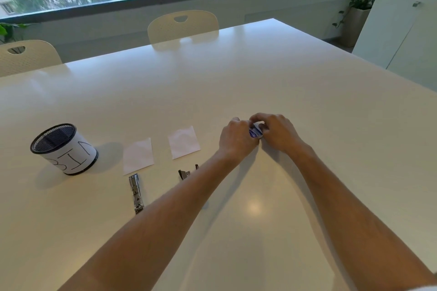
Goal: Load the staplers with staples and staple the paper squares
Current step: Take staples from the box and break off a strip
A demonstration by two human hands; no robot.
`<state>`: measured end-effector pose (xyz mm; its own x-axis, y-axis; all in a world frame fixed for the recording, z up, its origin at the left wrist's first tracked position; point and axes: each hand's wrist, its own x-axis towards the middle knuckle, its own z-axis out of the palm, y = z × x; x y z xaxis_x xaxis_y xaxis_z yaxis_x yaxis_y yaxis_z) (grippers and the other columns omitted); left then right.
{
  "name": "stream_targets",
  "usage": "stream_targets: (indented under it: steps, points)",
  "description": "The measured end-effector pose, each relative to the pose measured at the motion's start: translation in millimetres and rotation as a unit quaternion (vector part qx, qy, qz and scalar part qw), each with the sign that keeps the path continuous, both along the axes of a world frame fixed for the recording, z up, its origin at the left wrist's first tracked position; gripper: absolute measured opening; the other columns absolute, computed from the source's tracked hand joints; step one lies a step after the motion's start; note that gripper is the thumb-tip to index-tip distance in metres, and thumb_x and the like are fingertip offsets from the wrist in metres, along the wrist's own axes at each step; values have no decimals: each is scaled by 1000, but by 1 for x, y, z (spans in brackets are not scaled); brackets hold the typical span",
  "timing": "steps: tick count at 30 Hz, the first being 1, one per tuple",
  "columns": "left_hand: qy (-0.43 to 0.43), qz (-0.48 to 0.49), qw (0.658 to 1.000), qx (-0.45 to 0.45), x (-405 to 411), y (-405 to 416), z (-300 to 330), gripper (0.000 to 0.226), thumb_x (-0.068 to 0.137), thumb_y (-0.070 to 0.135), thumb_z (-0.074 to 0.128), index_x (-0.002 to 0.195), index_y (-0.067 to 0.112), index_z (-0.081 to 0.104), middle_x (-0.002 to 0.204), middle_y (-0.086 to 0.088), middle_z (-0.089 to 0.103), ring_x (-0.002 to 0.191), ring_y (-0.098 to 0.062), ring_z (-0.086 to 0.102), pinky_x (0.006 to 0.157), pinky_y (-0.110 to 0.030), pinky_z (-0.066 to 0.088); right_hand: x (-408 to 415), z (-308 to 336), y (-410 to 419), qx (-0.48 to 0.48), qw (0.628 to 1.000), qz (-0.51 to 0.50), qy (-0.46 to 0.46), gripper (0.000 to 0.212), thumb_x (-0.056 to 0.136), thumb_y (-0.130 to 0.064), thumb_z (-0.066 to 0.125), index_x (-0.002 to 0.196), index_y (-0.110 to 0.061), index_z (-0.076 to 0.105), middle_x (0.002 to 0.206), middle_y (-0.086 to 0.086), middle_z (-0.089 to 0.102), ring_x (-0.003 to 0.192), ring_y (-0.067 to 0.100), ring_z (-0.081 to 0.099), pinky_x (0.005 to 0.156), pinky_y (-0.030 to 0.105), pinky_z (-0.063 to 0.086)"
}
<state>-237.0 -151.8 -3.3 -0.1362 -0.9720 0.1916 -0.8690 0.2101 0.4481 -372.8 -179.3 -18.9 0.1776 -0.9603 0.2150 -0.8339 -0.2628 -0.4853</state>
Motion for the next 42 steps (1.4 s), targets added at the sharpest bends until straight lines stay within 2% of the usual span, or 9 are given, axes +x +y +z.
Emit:
stream_targets:
  steps: [4, 11, 15, 19, 24, 29, 35, 39, 42]
  points:
    - [-22, -1, 1000, -5, -1, 1, 0, 27, 86, 26, 54, 106, 19, 70, 91, -10, 58, 78, -27, 61, 67, -26, 41, -1, -1, 0, -2, 1000, 6, -9, 30, 91, -9, 52, 112, -25, 68, 105, 3, 72, 91, 22, 64, 71, 26, 39]
    - [-68, 2, 997, -39, -6, 6, -7, 26, 88, 20, 49, 101, 13, 70, 89, -11, 58, 78, -27, 59, 66, -28, 45, -1, 2, 0, 4, 1000, 10, -18, 31, 90, -10, 51, 112, -23, 67, 109, 0, 71, 96, 23, 64, 81, 32, 49]
    - [-101, -11, 992, -77, -10, 8, -12, 26, 91, 15, 45, 103, 6, 66, 94, -16, 60, 86, -30, 57, 64, -28, 39, -3, 2, 0, 8, 1000, 8, -26, 29, 90, -11, 52, 112, -23, 68, 110, 1, 71, 97, 23, 64, 84, 34, 50]
    - [-140, 8, 984, -110, -13, 13, -15, 20, 90, 15, 52, 97, 5, 68, 86, -12, 65, 79, -27, 61, 59, -28, 47, -3, 3, -1, 6, 1000, 10, -25, 27, 92, -13, 53, 111, -22, 69, 109, 2, 72, 97, 23, 65, 84, 34, 50]
    - [-135, 12, 987, -86, -19, 15, -21, 30, 95, 10, 35, 115, 4, 58, 98, -9, 65, 88, -22, 60, 72, -27, 49, 0, 4, -1, 9, 999, 20, -25, 25, 92, -15, 54, 111, -23, 69, 110, 2, 72, 99, 23, 65, 87, 36, 50]
    - [-175, 1, 982, -69, -20, 26, -11, 27, 84, 11, 48, 103, 18, 65, 85, 4, 68, 77, -9, 62, 59, -18, 49, 4, 6, -6, 15, 999, 18, -23, 24, 91, -13, 55, 107, -21, 70, 111, 2, 71, 100, 24, 64, 86, 33, 47]
    - [-233, 19, 968, -88, -21, 23, -16, 24, 84, 9, 52, 101, 14, 67, 89, 0, 67, 78, -13, 63, 60, -21, 51, 8, 11, -14, 16, 999, 24, -15, 19, 83, -9, 60, 87, -21, 74, 98, 1, 73, 88, 21, 64, 74, 26, 41]
    - [-219, 33, 970, -100, -23, 26, -17, 13, 79, 21, 61, 85, 18, 72, 73, 4, 66, 59, -9, 59, 45, -19, 46, 12, 13, -18, 23, 999, 29, -29, 21, 78, -4, 61, 72, -21, 72, 96, -3, 72, 87, 19, 64, 72, 23, 38]
    - [-216, 43, 968, -117, -22, 24, -18, 7, 71, 25, 68, 71, 18, 72, 65, 5, 64, 51, -9, 56, 40, -18, 42, 14, 14, -21, 26, 999, 32, -30, 26, 75, 0, 58, 70, -21, 74, 95, -4, 73, 87, 17, 64, 71, 22, 38]
